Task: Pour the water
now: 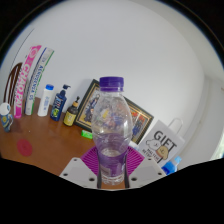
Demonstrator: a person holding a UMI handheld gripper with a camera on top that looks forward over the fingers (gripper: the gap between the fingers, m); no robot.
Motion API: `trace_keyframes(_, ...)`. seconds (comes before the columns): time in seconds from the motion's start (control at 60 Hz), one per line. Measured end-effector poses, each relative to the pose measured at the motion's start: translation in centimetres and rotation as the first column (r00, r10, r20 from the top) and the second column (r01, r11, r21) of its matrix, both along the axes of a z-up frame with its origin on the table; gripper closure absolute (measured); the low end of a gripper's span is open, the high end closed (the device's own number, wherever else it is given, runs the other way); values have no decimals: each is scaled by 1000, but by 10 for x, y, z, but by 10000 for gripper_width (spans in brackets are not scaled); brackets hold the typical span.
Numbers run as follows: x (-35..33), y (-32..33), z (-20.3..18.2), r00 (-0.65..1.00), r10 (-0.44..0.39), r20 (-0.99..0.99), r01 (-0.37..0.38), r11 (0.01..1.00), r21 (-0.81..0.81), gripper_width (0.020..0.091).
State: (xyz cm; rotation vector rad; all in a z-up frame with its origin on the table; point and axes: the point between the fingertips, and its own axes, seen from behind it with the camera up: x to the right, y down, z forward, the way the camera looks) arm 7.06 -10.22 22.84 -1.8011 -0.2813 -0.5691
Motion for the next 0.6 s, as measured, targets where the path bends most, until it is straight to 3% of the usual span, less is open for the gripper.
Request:
trace_keyframes(0.133, -61, 18, 44, 957, 43, 289, -46, 999, 3, 802)
trace_keyframes(0.267, -137, 31, 65, 812, 111, 573, -118, 993, -25, 801)
trace_keyframes(0.383, -201, 41, 56, 632, 179, 754, -171, 981, -90, 801)
trace_keyframes(0.6, -280, 53, 18, 222, 264, 938, -186, 956, -225, 802)
